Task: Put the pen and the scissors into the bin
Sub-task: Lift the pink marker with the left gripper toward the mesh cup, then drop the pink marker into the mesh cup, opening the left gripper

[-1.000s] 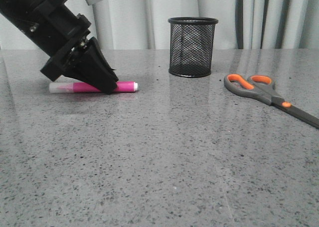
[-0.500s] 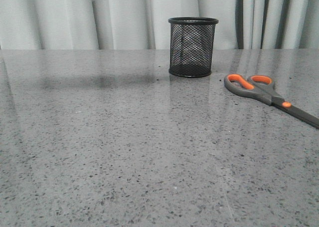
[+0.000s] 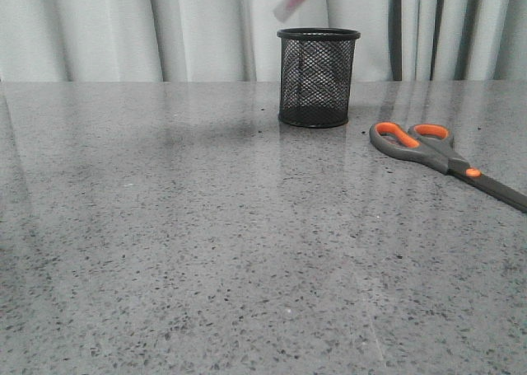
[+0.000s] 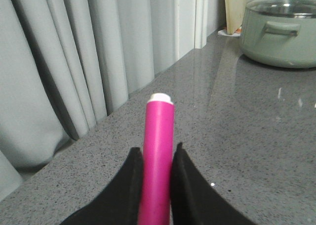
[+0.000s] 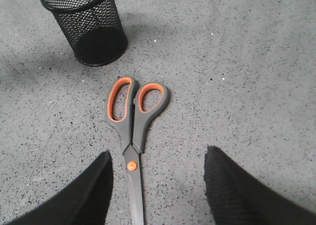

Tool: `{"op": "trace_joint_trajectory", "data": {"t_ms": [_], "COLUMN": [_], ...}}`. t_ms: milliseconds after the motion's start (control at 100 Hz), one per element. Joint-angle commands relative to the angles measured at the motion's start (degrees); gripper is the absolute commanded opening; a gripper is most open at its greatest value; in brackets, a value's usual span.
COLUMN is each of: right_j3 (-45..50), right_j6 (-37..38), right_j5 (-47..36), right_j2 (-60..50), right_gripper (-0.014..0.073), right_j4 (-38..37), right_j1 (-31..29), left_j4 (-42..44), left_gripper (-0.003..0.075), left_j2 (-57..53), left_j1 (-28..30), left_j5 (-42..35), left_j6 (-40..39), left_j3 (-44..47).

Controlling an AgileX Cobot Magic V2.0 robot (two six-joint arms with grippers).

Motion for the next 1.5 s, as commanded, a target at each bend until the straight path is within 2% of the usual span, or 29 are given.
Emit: {"op": "trace_joint_trajectory", "data": {"t_ms": [0,290,780,870,1040,1120,1340,1410,1490], "right_j3": [-2.0,-2.0,-2.0,-2.0,-2.0,-2.0,-2.0,-2.0,-2.0], "right_j6": [-0.7,-0.7,-0.7,-0.7,-0.7,-0.7,-0.7,-0.7,-0.7], "right_j5": [-3.1,-3.0,-2.7,-2.7,-2.7,-2.7,-3.1,-3.2,-3.7], "right_j2": [0.0,0.0,0.0,0.0,0.0,0.0,0.0,0.0,0.0], "right_gripper": [0.0372,0.0372,0.0372,0.0372,0.0372,0.0372,0.0372,0.0372,0.0372], "right_j4": [0.3,0.3,0.3,0.3,0.3,0.3,0.3,0.3,0.3], "right_j1": [-0.2,-0.2,-0.2,-0.2,-0.2,-0.2,-0.2,-0.2,-0.2], "left_j4": [-4.8,-4.8,-4.8,-4.8,-4.8,-4.8,-2.8,0.9,9.4], "left_gripper": [-0.0019,-0.0019,-0.0008,0.0066,0.0314,0.0359,0.0334,0.0258,0.0108], "left_j2": [-0.8,4.1,8.7,8.8,8.8,8.4,3.8,1.4,-1.8], "left_j1": [-0.8,-1.1,-1.1,-1.1,-1.0,-1.0,-0.2,0.4,1.5], "left_j5": [1.0,-1.9,-1.4,-1.4,-1.4,-0.8,0.0,-0.2,-0.3], "left_j6": [0.6,0.6,0.2,-0.2,-0.2,-0.3,-0.3,-2.1,-7.0], "left_j3": [-5.3,-14.9,-15.8,-15.8,-15.8,-15.8,-15.8,-15.8,-15.8]}}
